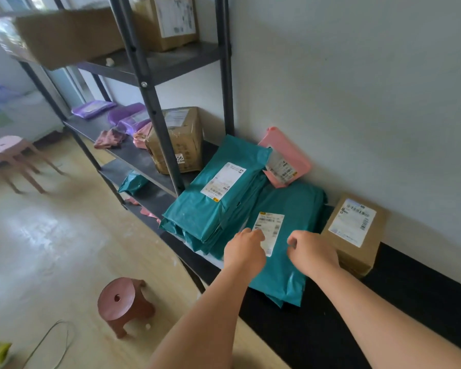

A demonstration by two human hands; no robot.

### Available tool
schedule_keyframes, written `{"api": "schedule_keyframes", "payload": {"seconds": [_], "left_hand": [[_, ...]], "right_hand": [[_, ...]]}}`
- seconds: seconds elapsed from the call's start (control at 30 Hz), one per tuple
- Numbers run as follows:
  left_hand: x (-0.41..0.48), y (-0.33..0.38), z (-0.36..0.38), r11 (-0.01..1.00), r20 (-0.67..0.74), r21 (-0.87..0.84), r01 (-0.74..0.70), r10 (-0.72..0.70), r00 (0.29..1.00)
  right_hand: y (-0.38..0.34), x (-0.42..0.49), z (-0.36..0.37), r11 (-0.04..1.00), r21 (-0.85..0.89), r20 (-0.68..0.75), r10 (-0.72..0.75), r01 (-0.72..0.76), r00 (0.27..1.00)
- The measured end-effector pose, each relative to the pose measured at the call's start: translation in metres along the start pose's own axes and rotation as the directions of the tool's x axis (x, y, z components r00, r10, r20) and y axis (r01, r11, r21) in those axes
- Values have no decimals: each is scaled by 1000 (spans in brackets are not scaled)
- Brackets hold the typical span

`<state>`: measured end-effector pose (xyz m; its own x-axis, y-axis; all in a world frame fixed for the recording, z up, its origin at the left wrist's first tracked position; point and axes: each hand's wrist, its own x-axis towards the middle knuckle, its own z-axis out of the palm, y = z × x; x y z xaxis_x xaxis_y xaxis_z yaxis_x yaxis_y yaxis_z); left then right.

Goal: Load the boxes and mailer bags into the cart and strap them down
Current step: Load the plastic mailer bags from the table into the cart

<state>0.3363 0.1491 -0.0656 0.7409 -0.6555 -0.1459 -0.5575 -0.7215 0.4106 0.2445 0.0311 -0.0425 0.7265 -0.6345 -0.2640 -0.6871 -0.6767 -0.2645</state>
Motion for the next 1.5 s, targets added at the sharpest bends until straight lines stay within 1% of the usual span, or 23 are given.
{"api": "schedule_keyframes", "payload": {"seconds": [0.2, 0.37, 0.47, 0.57, 0.7, 0.83, 0.93, 1.13, 1.27, 1.5], "left_hand": [[71, 5, -26, 993, -45, -32, -110, 108, 993], [140, 10, -58, 979, -87, -78, -189, 182, 979], [177, 12, -72, 969, -109, -58, -239, 231, 967], [210, 12, -80, 953, -160, -59, -298, 286, 945], [247, 16, -86, 954, -175, -84, -288, 271, 947], [273, 22, -87, 959, -207, -149, -243, 210, 956], [286, 25, -84, 966, -175, -156, -205, 177, 968], [292, 20, -77, 960, -128, -190, -206, 184, 975], [292, 16, -76, 938, -120, -260, -229, 204, 972], [284, 13, -76, 882, -152, -373, -287, 247, 957]], "right_hand": [[-12, 56, -24, 988, 99, -91, 131, -122, 987], [-25, 108, -55, 974, 137, -165, 200, -179, 966], [-33, 135, -67, 969, 171, -216, 213, -178, 953], [-42, 160, -73, 967, 201, -258, 206, -156, 944], [-49, 188, -77, 958, 231, -233, 222, -167, 947], [-43, 210, -77, 957, 219, -217, 239, -192, 946], [-40, 221, -75, 948, 237, -193, 259, -211, 947], [-38, 229, -64, 944, 260, -188, 256, -203, 948], [-41, 232, -61, 946, 206, -194, 289, -249, 937], [-38, 230, -61, 928, 161, -198, 363, -335, 910]]}}
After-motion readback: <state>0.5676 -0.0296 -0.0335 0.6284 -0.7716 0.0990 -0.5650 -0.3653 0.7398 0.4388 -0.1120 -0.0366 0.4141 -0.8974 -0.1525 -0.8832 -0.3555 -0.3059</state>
